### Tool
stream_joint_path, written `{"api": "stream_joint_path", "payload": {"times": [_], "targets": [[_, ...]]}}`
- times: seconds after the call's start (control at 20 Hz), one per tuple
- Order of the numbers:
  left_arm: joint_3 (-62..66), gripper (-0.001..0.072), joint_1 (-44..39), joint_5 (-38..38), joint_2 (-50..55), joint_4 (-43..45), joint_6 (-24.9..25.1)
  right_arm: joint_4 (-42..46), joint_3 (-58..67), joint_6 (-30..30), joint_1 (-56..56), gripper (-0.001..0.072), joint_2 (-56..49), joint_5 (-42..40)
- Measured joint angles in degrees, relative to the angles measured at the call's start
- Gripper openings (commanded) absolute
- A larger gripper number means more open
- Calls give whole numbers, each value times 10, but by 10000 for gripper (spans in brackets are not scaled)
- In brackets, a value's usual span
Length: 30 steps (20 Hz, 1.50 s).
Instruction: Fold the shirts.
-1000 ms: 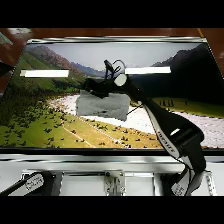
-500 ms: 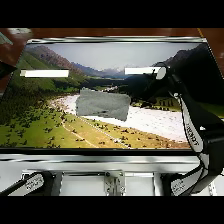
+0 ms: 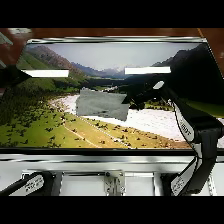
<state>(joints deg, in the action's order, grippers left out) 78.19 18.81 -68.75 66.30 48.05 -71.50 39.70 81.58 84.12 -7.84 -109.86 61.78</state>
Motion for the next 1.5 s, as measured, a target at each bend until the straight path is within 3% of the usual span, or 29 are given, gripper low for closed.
{"api": "stream_joint_path", "payload": {"times": [0.05, 0.1, 0.45, 0.7, 0.9, 1.15, 1.5], "targets": [[-2, 37, -12, 6, 0, 0, -3, -9, 0, -6, 0, 82, -2, -4], [-3, 37, -25, 14, 0, 0, -7, -16, 1, -13, 0, 59, -3, -9], [-7, 38, -114, 45, 0, 0, -40, 0, 75, -90, 73, 58, 31, 14], [-7, 37, -161, 22, 0, 0, -53, 144, 118, -56, 250, 59, 101, 57], [-7, 37, -201, 1, 0, 0, -57, 207, 120, -36, 426, 60, 126, 120], [-7, 38, -244, -5, 0, 0, -66, 245, 39, -21, 603, 58, 146, 192], [-7, 38, -279, -4, 0, 0, -72, 293, -180, -1, 720, 58, 265, 192]]}}
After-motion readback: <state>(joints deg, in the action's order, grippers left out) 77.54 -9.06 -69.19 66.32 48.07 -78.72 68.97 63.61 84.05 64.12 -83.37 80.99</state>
